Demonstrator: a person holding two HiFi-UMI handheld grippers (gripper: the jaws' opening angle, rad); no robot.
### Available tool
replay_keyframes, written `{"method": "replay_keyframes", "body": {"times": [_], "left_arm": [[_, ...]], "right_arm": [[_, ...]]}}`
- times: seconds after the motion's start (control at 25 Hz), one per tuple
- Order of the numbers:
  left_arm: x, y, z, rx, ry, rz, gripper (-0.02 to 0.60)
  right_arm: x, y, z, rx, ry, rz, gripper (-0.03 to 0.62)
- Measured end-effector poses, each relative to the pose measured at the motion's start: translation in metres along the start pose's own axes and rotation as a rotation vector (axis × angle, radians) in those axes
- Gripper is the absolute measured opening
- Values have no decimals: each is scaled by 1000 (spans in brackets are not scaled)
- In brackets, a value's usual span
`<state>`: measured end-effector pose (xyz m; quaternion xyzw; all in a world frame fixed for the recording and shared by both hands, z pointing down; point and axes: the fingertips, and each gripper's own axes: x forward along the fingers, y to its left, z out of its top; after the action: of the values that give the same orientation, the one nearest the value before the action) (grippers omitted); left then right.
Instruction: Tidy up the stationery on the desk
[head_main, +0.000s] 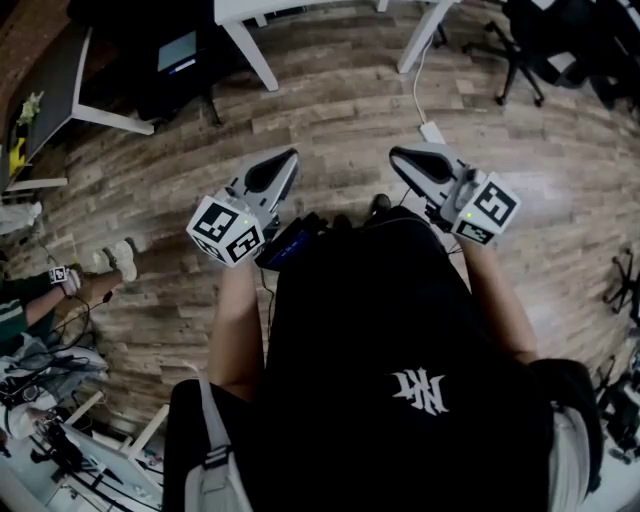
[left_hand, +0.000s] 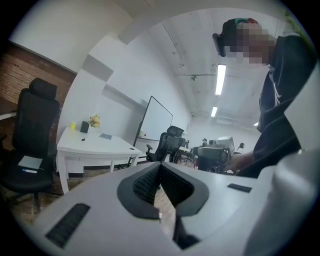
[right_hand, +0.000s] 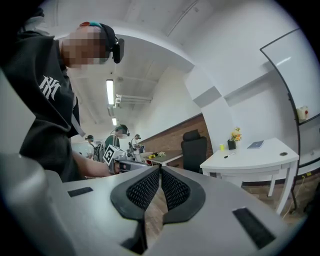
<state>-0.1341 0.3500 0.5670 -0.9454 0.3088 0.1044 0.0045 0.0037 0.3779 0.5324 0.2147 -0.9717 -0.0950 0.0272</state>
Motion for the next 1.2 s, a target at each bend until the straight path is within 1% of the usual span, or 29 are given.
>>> {"method": "replay_keyframes", "body": {"times": [0.24, 0.36, 0.48, 0.76, 1.04, 1.2], "left_arm": [[1, 0, 2, 7, 5, 0, 0], [0, 2, 3, 7, -4, -2, 0], [1, 4, 6, 2, 5, 0, 0], [1, 12, 5, -1, 3, -9, 0], [2, 24, 2, -38, 2, -9, 0], [14, 34, 3, -55, 4, -2, 0]], "right_arm": [[-3, -5, -2, -3, 3, -24, 40], [-8, -11, 1, -4, -2, -46, 38], [-9, -16, 5, 2, -11, -59, 38], [-1, -20, 3, 3, -1, -61, 38], [-13, -44, 10, 40, -19, -148, 38], [-21, -58, 10, 59, -12, -168, 38]]}}
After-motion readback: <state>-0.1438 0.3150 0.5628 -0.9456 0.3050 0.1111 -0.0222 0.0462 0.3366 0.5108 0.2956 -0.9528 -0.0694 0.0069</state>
